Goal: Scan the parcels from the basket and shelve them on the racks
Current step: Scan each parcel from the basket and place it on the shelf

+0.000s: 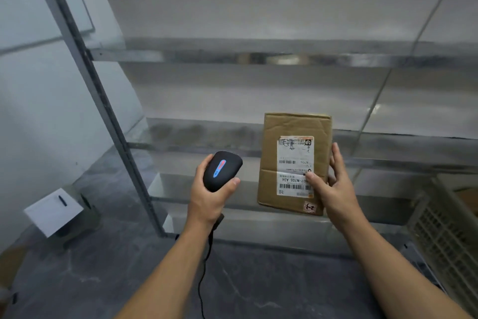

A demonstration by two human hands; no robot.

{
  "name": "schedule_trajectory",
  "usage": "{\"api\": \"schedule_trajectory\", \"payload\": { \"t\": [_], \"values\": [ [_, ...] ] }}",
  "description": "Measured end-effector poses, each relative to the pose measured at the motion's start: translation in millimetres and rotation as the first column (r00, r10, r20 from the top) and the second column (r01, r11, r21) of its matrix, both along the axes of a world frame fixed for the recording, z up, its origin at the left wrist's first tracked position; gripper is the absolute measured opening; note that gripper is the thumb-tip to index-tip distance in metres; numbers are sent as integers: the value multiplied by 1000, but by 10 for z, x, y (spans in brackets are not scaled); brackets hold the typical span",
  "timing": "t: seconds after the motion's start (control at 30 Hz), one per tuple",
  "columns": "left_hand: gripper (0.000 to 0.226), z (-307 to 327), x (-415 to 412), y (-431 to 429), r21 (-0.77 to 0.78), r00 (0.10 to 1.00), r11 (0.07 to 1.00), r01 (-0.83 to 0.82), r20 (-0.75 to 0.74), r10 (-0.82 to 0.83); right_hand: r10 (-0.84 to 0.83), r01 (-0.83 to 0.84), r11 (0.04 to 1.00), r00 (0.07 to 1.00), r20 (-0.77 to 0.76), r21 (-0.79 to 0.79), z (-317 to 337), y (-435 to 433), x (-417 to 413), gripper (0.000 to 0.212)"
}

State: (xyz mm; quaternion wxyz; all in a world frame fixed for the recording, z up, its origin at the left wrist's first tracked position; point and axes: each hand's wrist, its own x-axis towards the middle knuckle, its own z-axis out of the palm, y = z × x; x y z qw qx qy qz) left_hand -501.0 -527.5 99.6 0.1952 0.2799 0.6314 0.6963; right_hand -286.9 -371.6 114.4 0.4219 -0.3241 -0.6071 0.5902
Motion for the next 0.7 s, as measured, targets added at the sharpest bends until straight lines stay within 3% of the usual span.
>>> {"api": "schedule_trajectory", "payload": {
  "t": [0.3, 0.7],
  "values": [
    [68, 586, -229, -344, 85, 977, 996, 24, -215, -5, 46, -39, 990, 998, -50, 132, 593, -248, -273, 93],
    [66, 1016, -149, -483, 216, 980, 974, 71, -197, -28, 41, 2, 989, 957, -287, 148, 1419, -312, -576, 89]
  ]
}}
